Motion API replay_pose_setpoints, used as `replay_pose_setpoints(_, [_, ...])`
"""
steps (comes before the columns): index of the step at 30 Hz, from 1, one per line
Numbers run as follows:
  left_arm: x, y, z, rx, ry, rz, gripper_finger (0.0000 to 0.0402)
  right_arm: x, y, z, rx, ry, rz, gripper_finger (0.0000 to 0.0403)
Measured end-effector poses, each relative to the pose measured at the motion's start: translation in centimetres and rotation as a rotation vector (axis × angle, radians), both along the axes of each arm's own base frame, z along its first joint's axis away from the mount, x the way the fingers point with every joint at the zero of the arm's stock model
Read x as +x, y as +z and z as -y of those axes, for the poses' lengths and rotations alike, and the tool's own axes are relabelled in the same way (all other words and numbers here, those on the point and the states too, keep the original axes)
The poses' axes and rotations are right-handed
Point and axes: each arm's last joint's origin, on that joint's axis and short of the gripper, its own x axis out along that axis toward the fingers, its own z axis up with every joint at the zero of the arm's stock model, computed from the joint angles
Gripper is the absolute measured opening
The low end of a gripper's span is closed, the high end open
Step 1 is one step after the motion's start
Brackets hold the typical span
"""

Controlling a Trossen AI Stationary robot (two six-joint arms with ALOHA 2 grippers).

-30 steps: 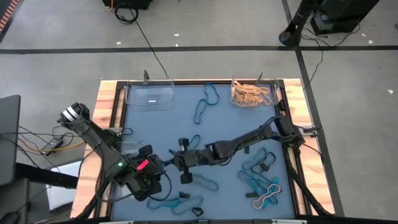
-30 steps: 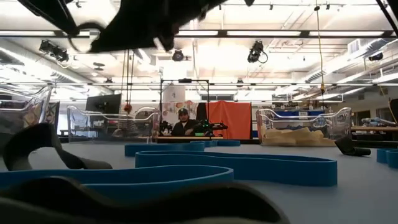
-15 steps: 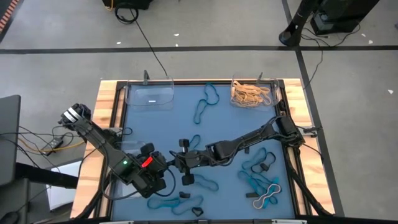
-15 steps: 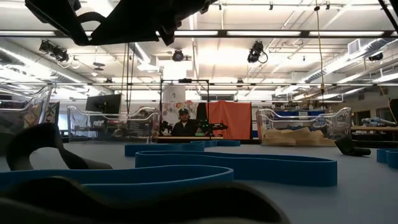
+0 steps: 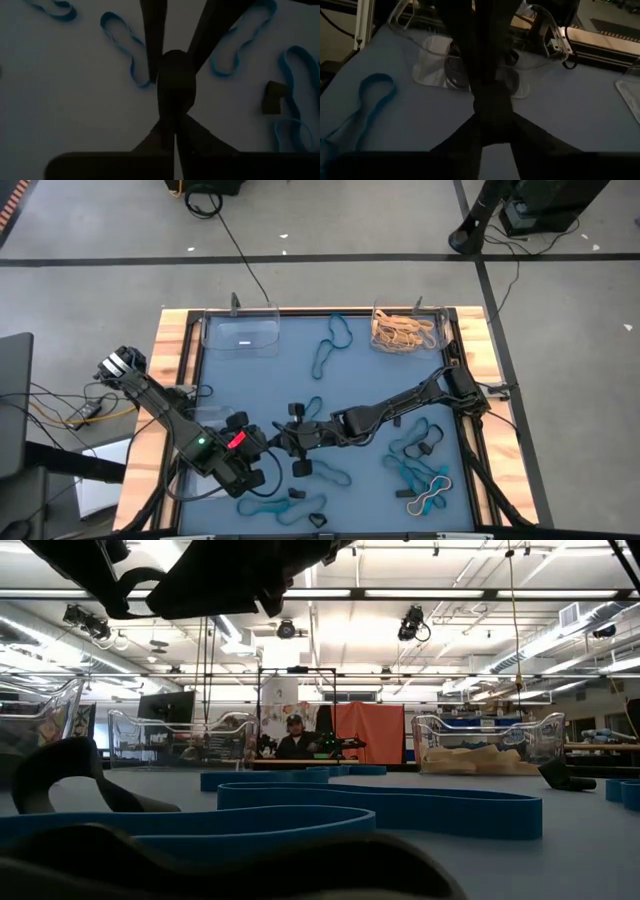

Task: Sort rubber bands into baskets
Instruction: Put the small black rubber band into the bottom left transparent bin

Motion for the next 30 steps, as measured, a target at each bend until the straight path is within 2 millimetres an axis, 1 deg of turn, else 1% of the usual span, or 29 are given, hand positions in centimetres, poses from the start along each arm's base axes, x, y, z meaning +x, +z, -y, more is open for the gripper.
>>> replay_pose_setpoints(3, [-0.1, 0.1, -0.1, -0.005, 0.002, -0.005, 0.0004, -0.2, -0.3, -0.1, -0.008, 0.000, -0.036, 0.0137])
replay_pose_setpoints(6, [-0.4, 0.5, -0.3, -0.010, 0.036, -0.022, 0.0003, -0.7, -1.0, 0.0, -0.012, -0.035, -0.110, 0.0178])
replay_pose_setpoints(11, [-1.3, 1.2, -0.8, -0.027, 0.102, -0.123, 0.0002, -2.0, -4.3, 0.3, 0.039, -0.079, -0.190, 0.0241])
replay_pose_setpoints(15, [-2.4, 1.2, -0.8, -0.074, 0.129, -0.251, 0.0001, -3.1, -6.8, 0.2, 0.126, -0.054, -0.174, 0.0273])
replay_pose_setpoints(18, [-3.7, 1.1, -0.3, -0.121, 0.159, -0.368, 0.0001, -4.2, -8.6, 0.1, 0.194, -0.019, -0.161, 0.0283])
replay_pose_setpoints(22, [-5.2, 1.0, 0.3, -0.166, 0.191, -0.487, 0.0001, -5.3, -10.0, -0.1, 0.260, 0.071, -0.092, 0.0281])
replay_pose_setpoints(25, [-5.9, 1.0, 0.6, -0.192, 0.227, -0.533, 0.0003, -5.7, -10.4, -0.1, 0.273, 0.098, -0.086, 0.0277])
replay_pose_setpoints(28, [-6.2, 0.6, 0.6, -0.203, 0.271, -0.567, 0.0008, -5.7, -10.3, 0.0, 0.287, 0.110, -0.080, 0.0276])
replay_pose_setpoints(30, [-6.3, 0.2, 0.5, -0.197, 0.277, -0.571, 0.0014, -5.6, -10.1, 0.0, 0.317, 0.155, -0.072, 0.0276])
